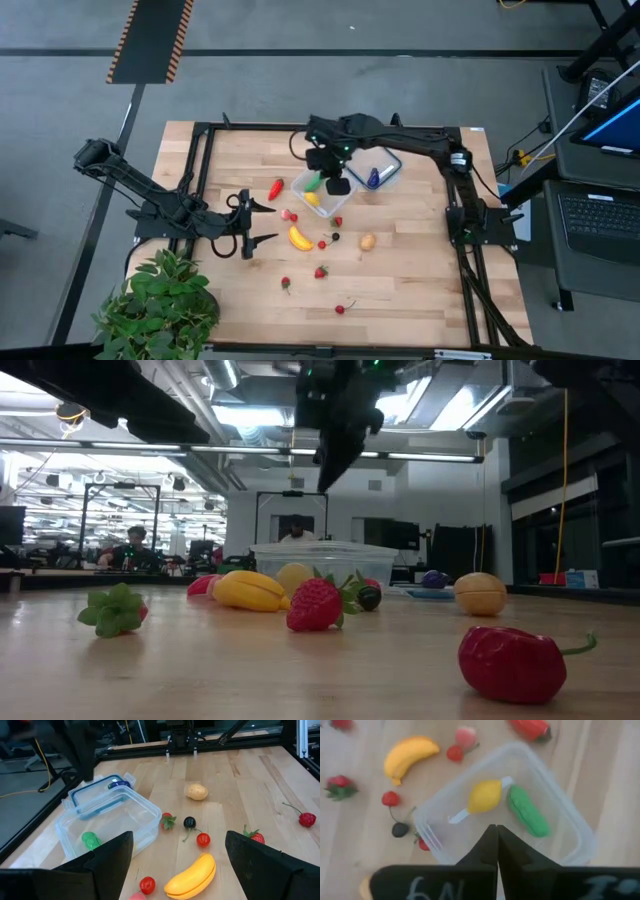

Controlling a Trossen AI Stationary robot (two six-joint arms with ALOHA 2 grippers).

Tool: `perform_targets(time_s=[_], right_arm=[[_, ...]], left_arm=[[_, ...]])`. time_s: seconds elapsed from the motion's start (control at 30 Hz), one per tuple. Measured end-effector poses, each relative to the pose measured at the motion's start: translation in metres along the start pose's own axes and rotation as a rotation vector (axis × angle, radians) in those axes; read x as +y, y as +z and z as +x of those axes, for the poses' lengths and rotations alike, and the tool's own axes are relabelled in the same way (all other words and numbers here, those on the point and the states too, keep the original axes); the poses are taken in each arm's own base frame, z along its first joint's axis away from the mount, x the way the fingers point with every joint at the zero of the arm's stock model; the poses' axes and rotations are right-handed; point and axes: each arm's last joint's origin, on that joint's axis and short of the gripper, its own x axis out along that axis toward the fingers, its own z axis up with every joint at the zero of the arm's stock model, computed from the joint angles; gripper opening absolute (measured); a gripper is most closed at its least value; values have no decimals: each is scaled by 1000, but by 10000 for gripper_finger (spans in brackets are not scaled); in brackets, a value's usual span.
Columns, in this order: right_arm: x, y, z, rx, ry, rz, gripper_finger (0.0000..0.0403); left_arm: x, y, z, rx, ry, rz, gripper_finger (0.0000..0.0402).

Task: Pick and placing Produce into tupperware
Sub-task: Put the yellow banana into the transparent container

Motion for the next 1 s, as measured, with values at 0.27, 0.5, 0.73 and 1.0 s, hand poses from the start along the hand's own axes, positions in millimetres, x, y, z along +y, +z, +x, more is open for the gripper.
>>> perform_targets(time_s=[0.27, 0.5, 0.73, 1.0], right_arm=[[33, 4, -57, -89, -54, -18, 1], [63, -8, -85, -173, -88, -26, 1], [85, -65, -82, -316, -178, 16, 0], [115, -148, -82, -522, -231, 91, 0]], left_arm=[[0, 0, 0, 0, 0, 0, 309], [0, 0, 0, 1, -4, -44, 309], [0, 0, 0, 1, -4, -49, 309], [0, 1, 0, -6, 8, -48, 309]])
